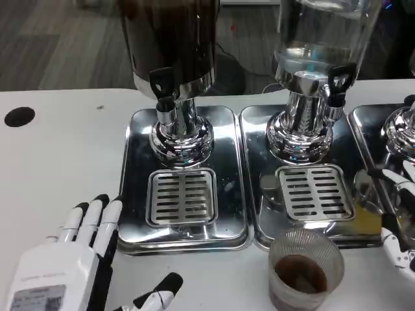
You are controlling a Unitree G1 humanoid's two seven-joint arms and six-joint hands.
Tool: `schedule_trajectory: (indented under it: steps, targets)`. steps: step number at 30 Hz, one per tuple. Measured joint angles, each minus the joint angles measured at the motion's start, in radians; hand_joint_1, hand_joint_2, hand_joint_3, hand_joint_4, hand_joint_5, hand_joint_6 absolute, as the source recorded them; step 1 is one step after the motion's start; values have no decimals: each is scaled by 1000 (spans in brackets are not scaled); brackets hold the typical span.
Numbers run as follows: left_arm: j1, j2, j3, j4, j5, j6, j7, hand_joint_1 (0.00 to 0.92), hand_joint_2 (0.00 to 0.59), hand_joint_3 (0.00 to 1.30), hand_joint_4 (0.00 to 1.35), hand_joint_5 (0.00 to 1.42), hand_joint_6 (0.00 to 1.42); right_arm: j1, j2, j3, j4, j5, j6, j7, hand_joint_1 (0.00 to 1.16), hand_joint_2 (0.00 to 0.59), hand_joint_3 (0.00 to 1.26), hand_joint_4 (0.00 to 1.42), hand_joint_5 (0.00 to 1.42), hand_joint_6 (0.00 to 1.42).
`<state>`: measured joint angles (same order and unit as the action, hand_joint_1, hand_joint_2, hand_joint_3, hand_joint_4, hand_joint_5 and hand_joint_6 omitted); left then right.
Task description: Grasp the cup under the faucet to collect the drink, then remove the cup.
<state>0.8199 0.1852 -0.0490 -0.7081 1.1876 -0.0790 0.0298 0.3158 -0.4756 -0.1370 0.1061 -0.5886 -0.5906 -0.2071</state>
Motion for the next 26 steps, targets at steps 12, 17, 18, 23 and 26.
schedule_trajectory:
  steps: [12,17,18,23,26]
  targets:
    - [4,4,-3,4,-2,0,12,0,137,35,0,49,190,34,-5,-1,-17,9,-3,-1,536,586,81,30,38,0]
    - [15,-4,-16,4,-1,0,33,0,132,32,0,51,193,46,-5,-8,-17,29,-10,-11,532,586,69,18,37,0]
    - [16,-6,-19,4,-1,0,37,0,132,32,0,51,193,47,-5,-8,-17,30,-12,-13,531,586,69,17,37,0]
    - [36,-10,-42,2,1,-1,52,0,130,31,0,52,195,67,-5,-6,-22,29,-23,-20,533,586,68,20,37,0]
    - [45,-11,-46,-5,1,-1,60,0,130,31,0,52,195,74,-5,-6,-30,29,-23,-20,536,586,76,32,37,0]
